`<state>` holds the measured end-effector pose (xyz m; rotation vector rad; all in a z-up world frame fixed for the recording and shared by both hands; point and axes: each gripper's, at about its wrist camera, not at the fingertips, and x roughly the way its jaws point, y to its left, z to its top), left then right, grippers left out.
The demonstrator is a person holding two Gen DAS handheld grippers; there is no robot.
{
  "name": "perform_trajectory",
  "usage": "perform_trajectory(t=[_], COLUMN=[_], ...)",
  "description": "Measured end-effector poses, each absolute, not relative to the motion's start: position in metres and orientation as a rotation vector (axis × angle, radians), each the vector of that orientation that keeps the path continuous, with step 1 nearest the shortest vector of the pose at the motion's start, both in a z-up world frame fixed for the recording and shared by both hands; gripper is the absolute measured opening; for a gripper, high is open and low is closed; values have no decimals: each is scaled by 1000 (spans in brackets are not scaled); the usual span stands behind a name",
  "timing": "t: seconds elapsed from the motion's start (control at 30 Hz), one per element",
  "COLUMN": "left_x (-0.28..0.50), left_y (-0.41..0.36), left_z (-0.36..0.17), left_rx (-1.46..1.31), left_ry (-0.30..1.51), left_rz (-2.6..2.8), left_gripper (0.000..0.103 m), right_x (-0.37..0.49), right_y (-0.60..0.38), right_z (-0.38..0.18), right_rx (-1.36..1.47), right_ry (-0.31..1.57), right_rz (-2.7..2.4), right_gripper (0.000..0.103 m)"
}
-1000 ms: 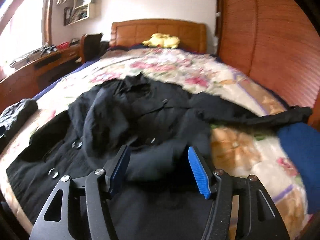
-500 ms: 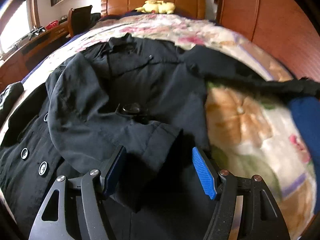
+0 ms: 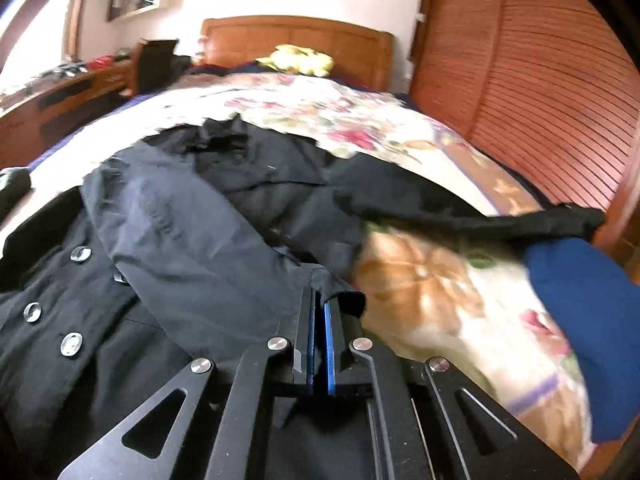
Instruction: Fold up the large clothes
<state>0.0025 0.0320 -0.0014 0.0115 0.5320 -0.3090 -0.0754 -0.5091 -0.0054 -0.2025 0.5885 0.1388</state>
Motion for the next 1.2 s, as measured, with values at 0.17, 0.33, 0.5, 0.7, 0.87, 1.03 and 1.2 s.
perform_trajectory(t=[0.17, 0.33, 0.5, 0.7, 0.87, 1.03, 1.2], left_x=[6, 12, 19, 20, 21, 24, 32], left_y=[28, 25, 16, 8, 7, 4, 0], left_z=[-2, -1, -1, -1, 2, 1, -3], left_rx=[15, -1, 0, 18, 9, 8, 8], left_ry=[536, 538, 538, 537, 532, 529, 547], left_rz=[-318, -324, -338, -351, -358, -355, -344], left_gripper=[80, 80, 80, 80, 80, 80, 80], right_x=[-73, -77, -89, -89, -77, -56, -29], right_y=[-515, -516, -530, -550, -576, -610, -653], right_z=[-12, -1, 9, 8, 13, 40, 68], right_rx=[-204, -195, -161, -189, -172, -166, -110], right_ry=[650, 639, 603, 623, 650, 631, 617], right_rz=[163, 149, 145, 106, 96, 57, -5], right_gripper=[4, 31, 61, 63, 63, 63, 63])
